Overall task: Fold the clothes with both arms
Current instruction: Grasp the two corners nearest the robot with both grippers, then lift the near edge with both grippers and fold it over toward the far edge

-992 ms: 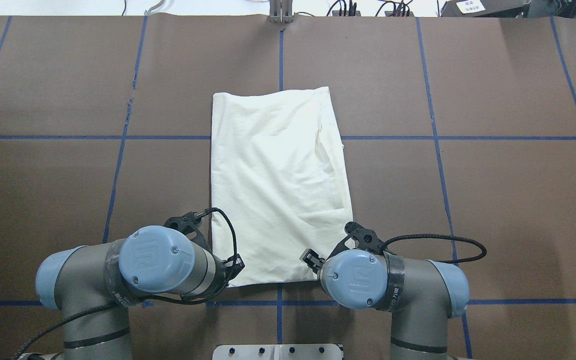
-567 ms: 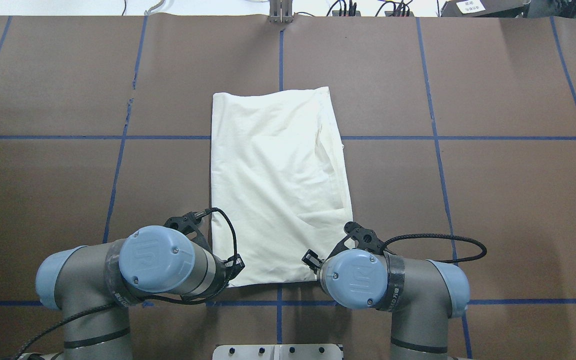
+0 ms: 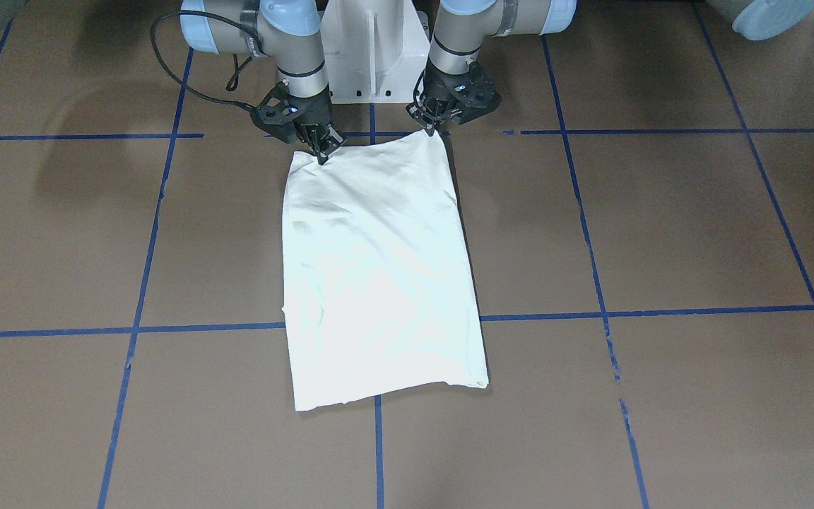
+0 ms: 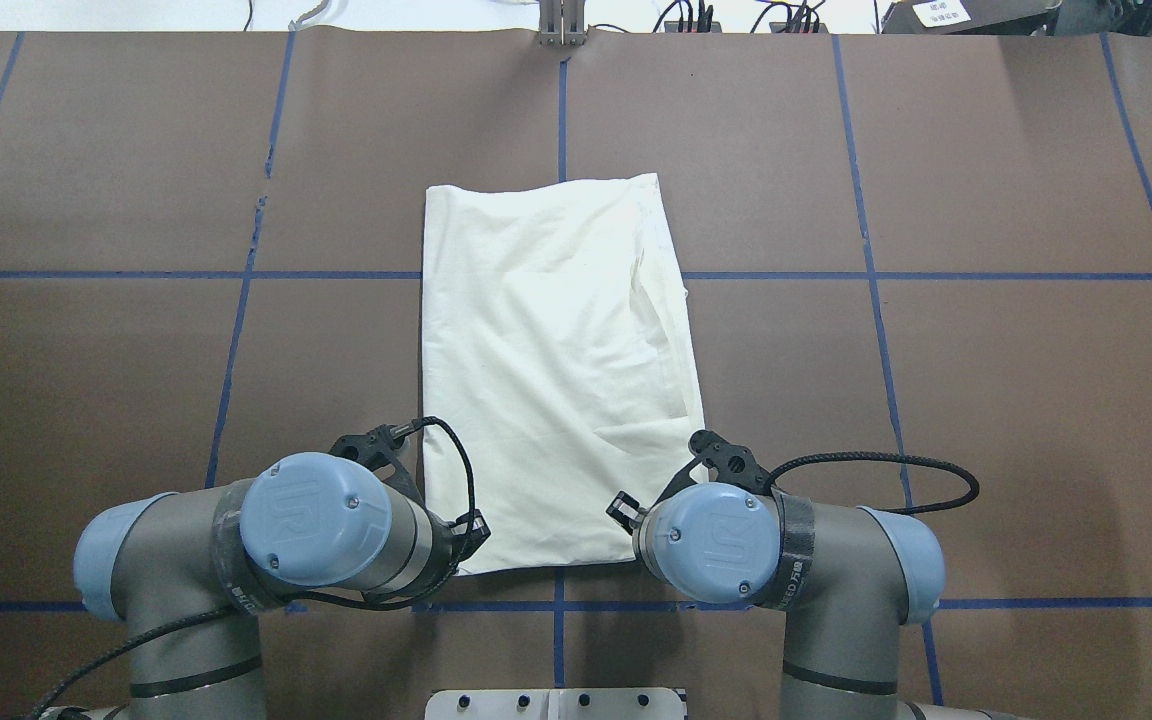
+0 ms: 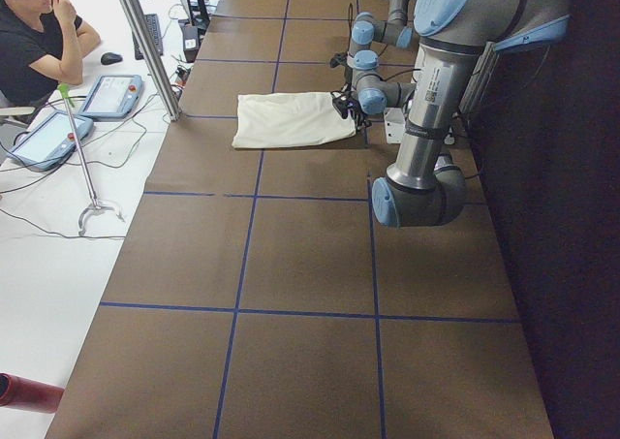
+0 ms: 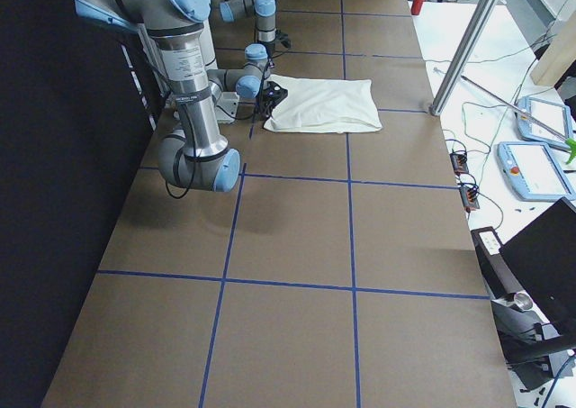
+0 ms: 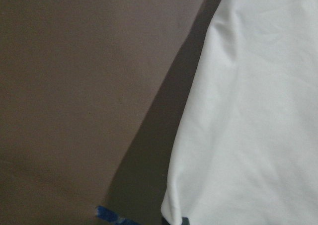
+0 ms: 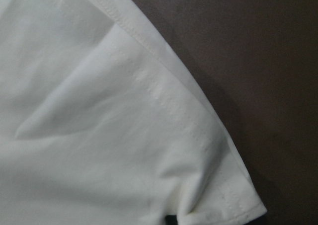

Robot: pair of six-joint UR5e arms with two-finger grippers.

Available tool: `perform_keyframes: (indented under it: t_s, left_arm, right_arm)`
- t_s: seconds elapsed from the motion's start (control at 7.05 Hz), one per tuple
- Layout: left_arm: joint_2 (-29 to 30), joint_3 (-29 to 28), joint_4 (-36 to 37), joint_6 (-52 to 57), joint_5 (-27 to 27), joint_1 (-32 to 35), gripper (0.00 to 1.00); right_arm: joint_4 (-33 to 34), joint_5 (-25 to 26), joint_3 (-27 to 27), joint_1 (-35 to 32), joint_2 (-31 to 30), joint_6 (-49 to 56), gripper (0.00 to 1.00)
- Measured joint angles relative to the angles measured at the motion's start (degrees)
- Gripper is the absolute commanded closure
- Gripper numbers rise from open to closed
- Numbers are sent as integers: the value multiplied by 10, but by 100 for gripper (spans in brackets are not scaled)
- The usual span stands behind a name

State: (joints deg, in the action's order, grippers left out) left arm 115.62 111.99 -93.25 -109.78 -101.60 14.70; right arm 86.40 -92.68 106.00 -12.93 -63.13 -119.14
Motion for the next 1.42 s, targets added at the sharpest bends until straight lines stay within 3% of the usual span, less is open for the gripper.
perform_keyframes:
  t_s: [0.43, 1.13, 1.42]
  left_arm:
    - [-8, 17, 2, 0, 3, -1, 100]
    - [-53, 93, 5, 1, 4, -51, 100]
    - [-49, 103, 7, 38, 2, -28, 100]
  right_arm:
    - [-1, -11, 15, -5, 5, 0, 100]
    - [-7, -24, 109, 39, -45, 5, 100]
    - [-19, -26, 110, 5, -41, 41, 100]
